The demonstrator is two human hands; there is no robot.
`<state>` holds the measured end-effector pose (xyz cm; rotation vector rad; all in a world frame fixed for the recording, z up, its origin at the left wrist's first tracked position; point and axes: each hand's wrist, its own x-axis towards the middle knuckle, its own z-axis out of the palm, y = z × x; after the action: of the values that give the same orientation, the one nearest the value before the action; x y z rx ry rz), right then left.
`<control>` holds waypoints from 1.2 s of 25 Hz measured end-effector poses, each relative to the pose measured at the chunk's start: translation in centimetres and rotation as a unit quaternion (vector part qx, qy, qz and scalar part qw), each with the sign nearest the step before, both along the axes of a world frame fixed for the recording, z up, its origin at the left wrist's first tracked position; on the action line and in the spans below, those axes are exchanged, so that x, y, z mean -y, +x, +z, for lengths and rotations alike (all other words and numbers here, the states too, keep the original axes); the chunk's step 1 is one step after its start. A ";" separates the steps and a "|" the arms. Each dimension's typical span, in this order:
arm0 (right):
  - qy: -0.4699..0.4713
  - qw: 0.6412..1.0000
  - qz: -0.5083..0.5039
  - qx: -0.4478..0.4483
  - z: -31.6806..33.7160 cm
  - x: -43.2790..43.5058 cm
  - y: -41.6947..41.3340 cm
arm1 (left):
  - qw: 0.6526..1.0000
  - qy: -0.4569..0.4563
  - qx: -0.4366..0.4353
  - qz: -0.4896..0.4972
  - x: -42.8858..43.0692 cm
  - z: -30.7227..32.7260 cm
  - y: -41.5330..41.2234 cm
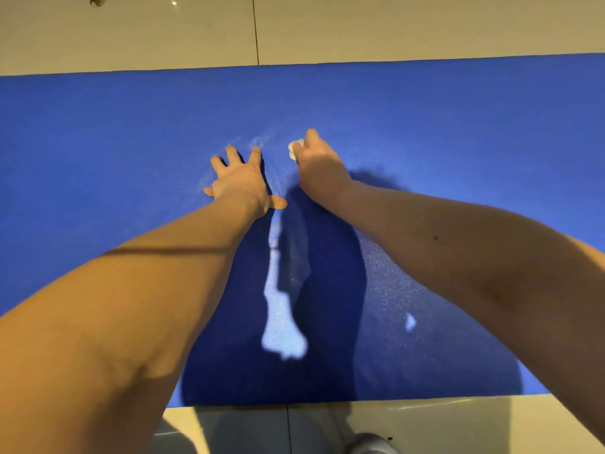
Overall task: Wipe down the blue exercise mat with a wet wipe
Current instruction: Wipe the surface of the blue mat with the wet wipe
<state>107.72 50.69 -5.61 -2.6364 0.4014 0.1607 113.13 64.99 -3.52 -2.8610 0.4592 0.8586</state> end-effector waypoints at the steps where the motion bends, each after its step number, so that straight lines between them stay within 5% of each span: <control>1: -0.027 1.000 -0.015 0.000 -0.4 1.7 0.1 | 1.000 -0.002 -0.002 0.001 0.1 0.0 0.0; 8: -0.076 0.976 -0.199 -0.035 0.2 7.3 0.9 | 1.000 -0.004 -0.007 0.004 0.1 0.1 -0.1; 15: -0.066 0.998 0.019 -0.005 -0.9 0.5 4.0 | 1.000 -0.017 -0.017 0.011 0.2 0.0 0.0; 24: -0.039 0.966 -0.252 0.045 -1.0 10.3 4.6 | 1.000 -0.024 -0.007 0.006 0.1 -0.1 0.1; 30: -0.058 0.994 -0.070 0.054 -2.2 3.2 8.0 | 0.999 -0.035 -0.002 -0.001 -0.3 -0.3 0.2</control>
<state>115.73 47.51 -7.83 -2.7034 0.5732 -0.0516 113.37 65.25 -3.79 -2.9212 0.5023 0.8636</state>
